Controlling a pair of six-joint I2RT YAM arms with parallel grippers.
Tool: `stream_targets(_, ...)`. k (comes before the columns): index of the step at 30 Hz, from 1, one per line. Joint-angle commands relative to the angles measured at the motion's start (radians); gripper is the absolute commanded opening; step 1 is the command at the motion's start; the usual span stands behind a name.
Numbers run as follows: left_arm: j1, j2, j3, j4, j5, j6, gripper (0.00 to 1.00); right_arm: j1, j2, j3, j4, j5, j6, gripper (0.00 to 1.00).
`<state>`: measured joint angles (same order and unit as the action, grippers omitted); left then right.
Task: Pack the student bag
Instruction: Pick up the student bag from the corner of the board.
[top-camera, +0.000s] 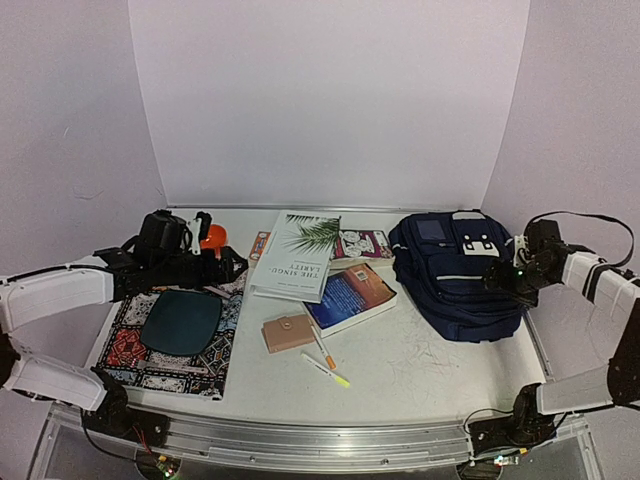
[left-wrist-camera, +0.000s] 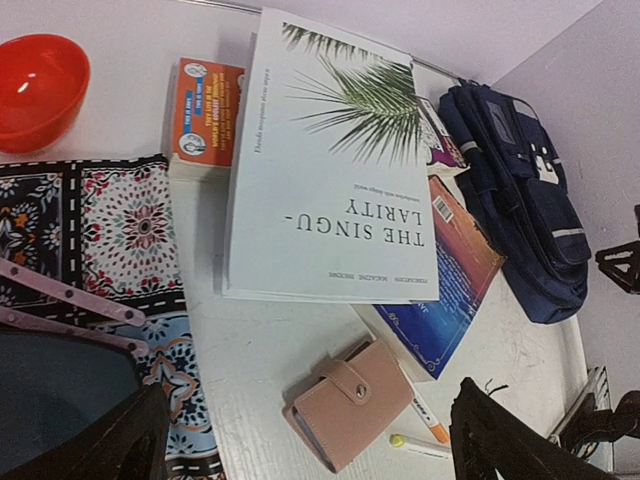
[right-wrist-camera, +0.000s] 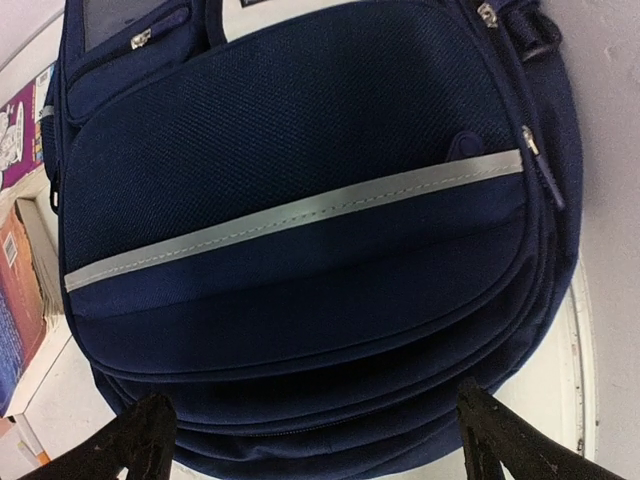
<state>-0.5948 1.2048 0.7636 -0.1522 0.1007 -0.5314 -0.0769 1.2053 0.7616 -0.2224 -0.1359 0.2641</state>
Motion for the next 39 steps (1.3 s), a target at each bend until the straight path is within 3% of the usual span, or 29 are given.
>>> stream_targets(1,-0.057,0.062,0.072,0.108,-0.019,-0.027,0.99,0.001,0.04,-0.064,0.043,-0.102,0.068,0.98)
stream_targets(10,-0.142,0.217,0.167,0.192,0.019,-0.035,0.99,0.054,0.07,-0.108,0.15,-0.263,0.158,0.98)
stream_targets(16,-0.184,0.283,0.222,0.222,0.04,-0.05,0.99,0.025,-0.046,-0.051,0.024,0.033,0.155,0.98)
stream_targets(19,-0.193,0.29,0.227,0.225,0.041,-0.049,0.99,-0.05,-0.067,-0.049,-0.002,0.089,0.156,0.98)
stream_targets(24,-0.195,0.285,0.223,0.227,0.048,-0.052,0.99,-0.108,-0.004,-0.061,0.023,0.034,0.151,0.97)
stream_targets(34,-0.215,0.305,0.238,0.227,0.058,-0.058,0.99,-0.112,0.144,-0.124,0.201,-0.137,0.181,0.78)
stream_targets(39,-0.24,0.328,0.257,0.232,0.056,-0.064,0.99,-0.113,0.171,-0.188,0.263,-0.167,0.217,0.74)
